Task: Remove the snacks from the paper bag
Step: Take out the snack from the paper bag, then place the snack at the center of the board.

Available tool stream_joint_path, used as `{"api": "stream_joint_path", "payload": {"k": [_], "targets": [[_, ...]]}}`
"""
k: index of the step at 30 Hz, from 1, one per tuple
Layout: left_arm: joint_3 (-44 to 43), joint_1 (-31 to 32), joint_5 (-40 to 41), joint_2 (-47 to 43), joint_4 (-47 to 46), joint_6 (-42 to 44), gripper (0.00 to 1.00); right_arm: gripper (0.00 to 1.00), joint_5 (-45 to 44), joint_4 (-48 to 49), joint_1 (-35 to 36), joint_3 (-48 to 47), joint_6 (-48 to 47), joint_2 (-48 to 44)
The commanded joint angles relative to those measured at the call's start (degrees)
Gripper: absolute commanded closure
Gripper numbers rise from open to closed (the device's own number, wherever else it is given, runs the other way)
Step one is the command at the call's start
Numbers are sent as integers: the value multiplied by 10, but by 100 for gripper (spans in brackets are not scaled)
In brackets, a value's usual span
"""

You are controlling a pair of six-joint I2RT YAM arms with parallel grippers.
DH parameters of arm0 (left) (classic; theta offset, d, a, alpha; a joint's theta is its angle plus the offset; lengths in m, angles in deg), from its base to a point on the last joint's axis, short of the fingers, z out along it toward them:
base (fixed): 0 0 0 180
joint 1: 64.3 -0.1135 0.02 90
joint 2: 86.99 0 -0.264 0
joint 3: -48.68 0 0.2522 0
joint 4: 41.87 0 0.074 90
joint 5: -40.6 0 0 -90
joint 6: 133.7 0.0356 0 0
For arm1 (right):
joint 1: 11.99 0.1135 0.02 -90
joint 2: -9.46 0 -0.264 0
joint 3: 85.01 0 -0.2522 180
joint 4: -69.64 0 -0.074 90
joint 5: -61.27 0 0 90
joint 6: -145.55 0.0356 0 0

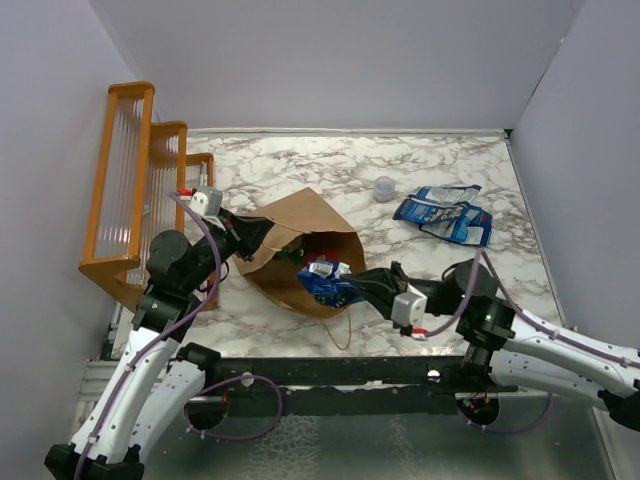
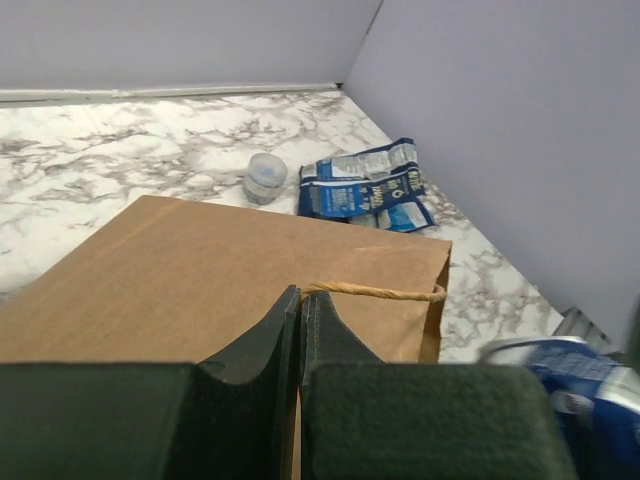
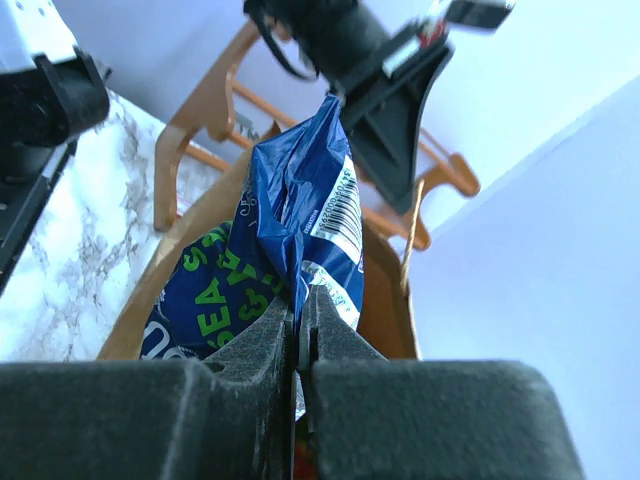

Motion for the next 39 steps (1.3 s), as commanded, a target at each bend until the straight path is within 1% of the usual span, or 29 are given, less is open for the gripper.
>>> {"api": "stream_joint_path", "payload": {"k": [1,3,6,9,10,13,14,17,18,20,22,24,26,29,32,35,39], "targets": [[-11,-3,51,4,2,67,100,99,44,-89,-1,-35,-19,-80],[-3,-4,63,4,7,91,100,99,20,-110,-1,-59,-21,-105],[14,-3,73,1,9,112,100,99,-42,-91,-1,-85,-22,-128],[34,-3,74,-5,-1,116,100,99,-160,-32,-1,-96,-24,-123],[37,-3,74,-7,-2,117,100,99,-204,-15,-1,-100,-30,-113],[33,-3,74,-13,10,126,100,99,-386,53,-1,-109,-57,-53],[33,-3,74,-17,13,129,100,99,-432,80,-1,-109,-72,-34],[37,-4,76,-29,17,133,100,99,-529,161,-2,-107,-100,25],[39,-3,75,-32,18,134,100,99,-548,187,-6,-106,-105,44],[41,-3,73,-36,18,135,100,98,-567,225,-21,-108,-97,75],[41,-3,72,-39,21,137,100,99,-571,239,-56,-112,-51,99],[41,-3,70,-40,24,139,100,99,-561,221,-120,-117,53,115],[41,-3,69,-43,26,139,100,99,-528,184,-195,-116,172,124],[43,-3,68,-48,29,140,100,99,-522,155,-284,-98,309,143],[45,-3,71,-55,32,141,100,99,-543,153,-316,-66,387,163],[45,-3,72,-56,33,143,100,99,-540,155,-348,-27,459,180],[45,-3,67,-52,33,144,100,99,-475,149,-410,9,565,208]]}}
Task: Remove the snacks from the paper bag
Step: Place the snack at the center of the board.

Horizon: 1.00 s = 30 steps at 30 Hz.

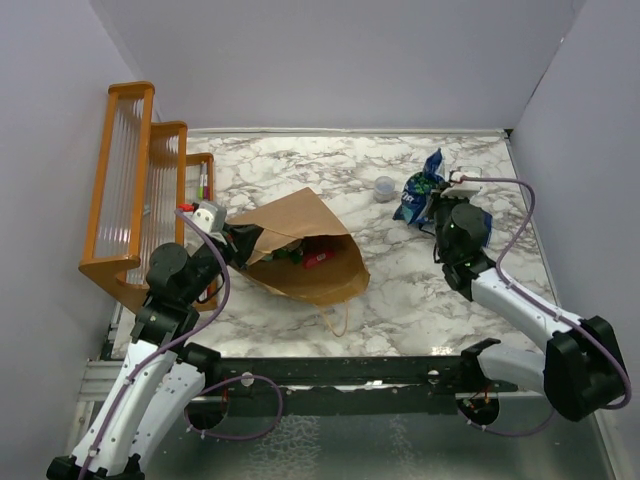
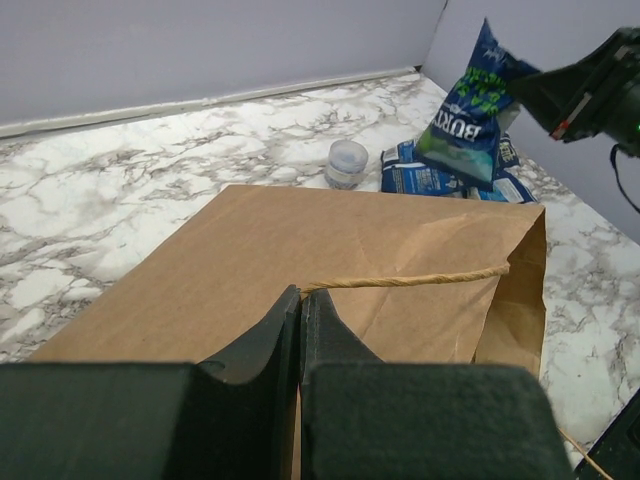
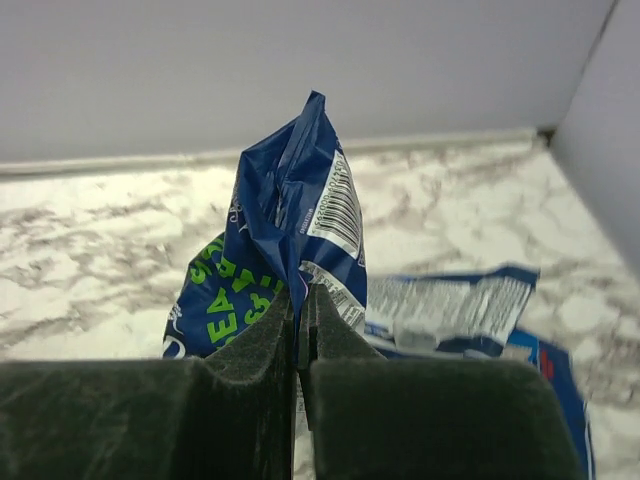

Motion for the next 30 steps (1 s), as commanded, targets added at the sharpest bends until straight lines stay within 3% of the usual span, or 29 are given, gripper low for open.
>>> {"api": "stream_joint_path", "payload": {"k": [1,9,17,23,27,30], "targets": [[5,-4,2,-1,3,8,100,99,62,-5,-60,37,183,30],[5,-3,0,0,5,8,100,99,76,-15,-113,74,315,82],[5,-4,-8,7,6,7,100,94,27,-99,-141,100,449,84],[5,-3,-10,8,6,7,100,67,21,-123,-144,93,448,62],[5,-3,-10,9,6,8,100,51,45,-105,-143,85,398,26],[5,-3,-9,11,5,7,100,33,51,-138,-143,56,402,1]]}}
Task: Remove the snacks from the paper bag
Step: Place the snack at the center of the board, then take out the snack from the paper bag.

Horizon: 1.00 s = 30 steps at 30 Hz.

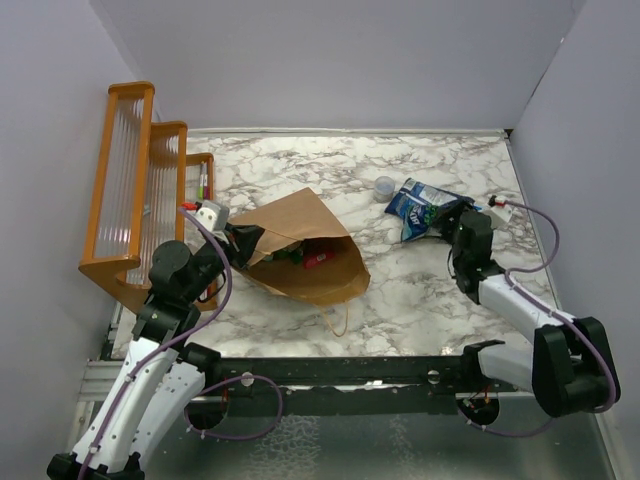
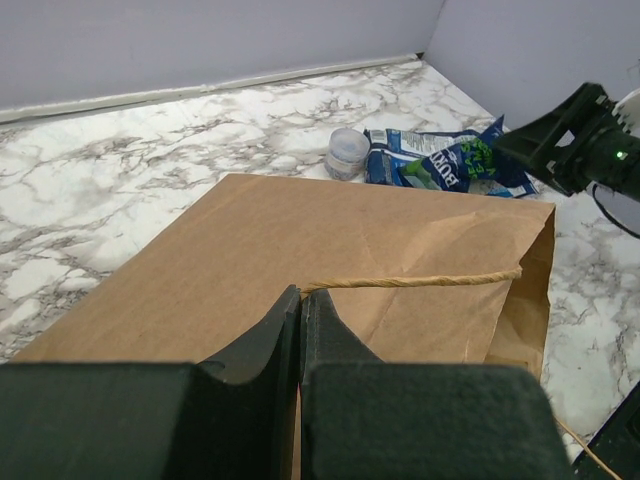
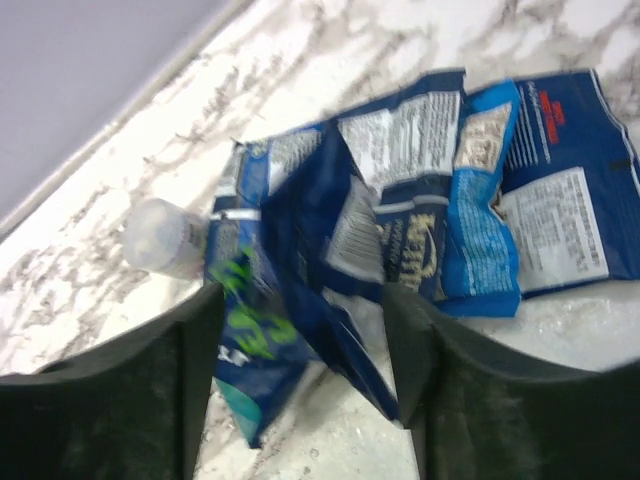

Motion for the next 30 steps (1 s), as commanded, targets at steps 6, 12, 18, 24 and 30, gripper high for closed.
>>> {"api": "stream_joint_path", "payload": {"k": [6,12,18,24,30], "targets": [[4,-3,-8,7,-2,7,100,1,3,-127,-2,-102,59,-113],[7,-3,-46,2,-19,6,100,1,139,-48,-1,-56,14,-185],[28,-4,-196,3,-140,-66,100,1,344,66,-1,-36,-64,-174],[30,-4,-246,20,-211,-154,100,4,552,156,17,-54,-84,-136],[44,-3,-232,2,-244,-241,100,4,587,237,163,-15,-270,-177]]}}
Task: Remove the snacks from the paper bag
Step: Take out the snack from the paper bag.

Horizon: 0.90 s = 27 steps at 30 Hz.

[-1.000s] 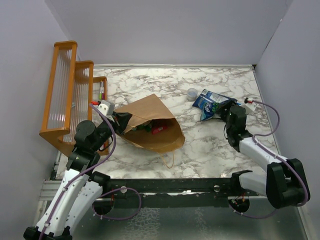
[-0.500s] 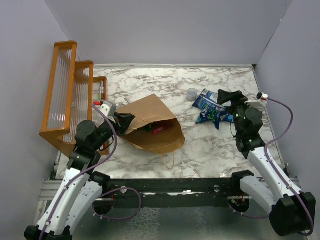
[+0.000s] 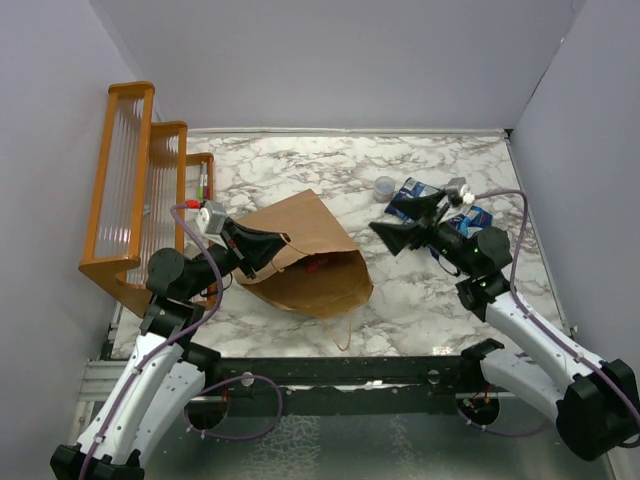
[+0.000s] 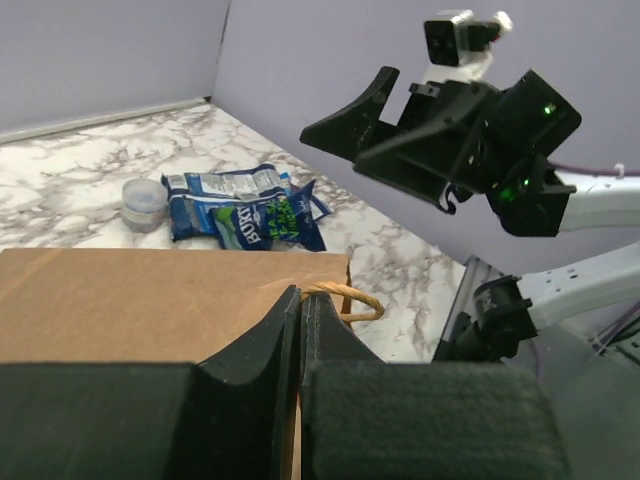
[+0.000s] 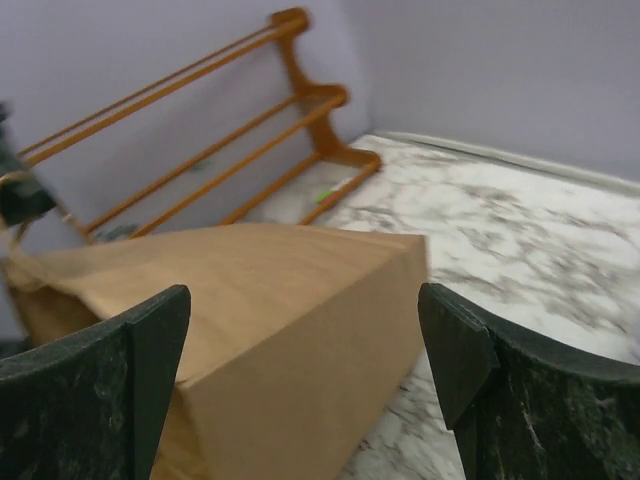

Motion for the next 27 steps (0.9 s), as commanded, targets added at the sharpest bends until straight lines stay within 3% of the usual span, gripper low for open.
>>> {"api": "stream_joint_path", "payload": {"k": [1,4,9,13,18,22,27], "targets": [[11,-3,-11,-21,-51,-86,100,4,103,97,121,22,-208,-42],[12,-3,-9,-26,-65,-111,100,4,153,68,210,20,-331,-54],[-5,-3,-21,-12,-81,-133,100,11,161,-51,328,-5,-513,-45],[-8,-3,-37,-2,-113,-155,100,19,13,-158,413,-32,-623,-13],[0,-3,-48,-5,-134,-164,100,26,-152,-232,486,-62,-696,48],[9,-3,-63,-10,-147,-165,100,26,-226,-261,505,-79,-732,88],[25,-3,-82,-14,-170,-176,100,35,-301,-303,527,-108,-779,150]]}}
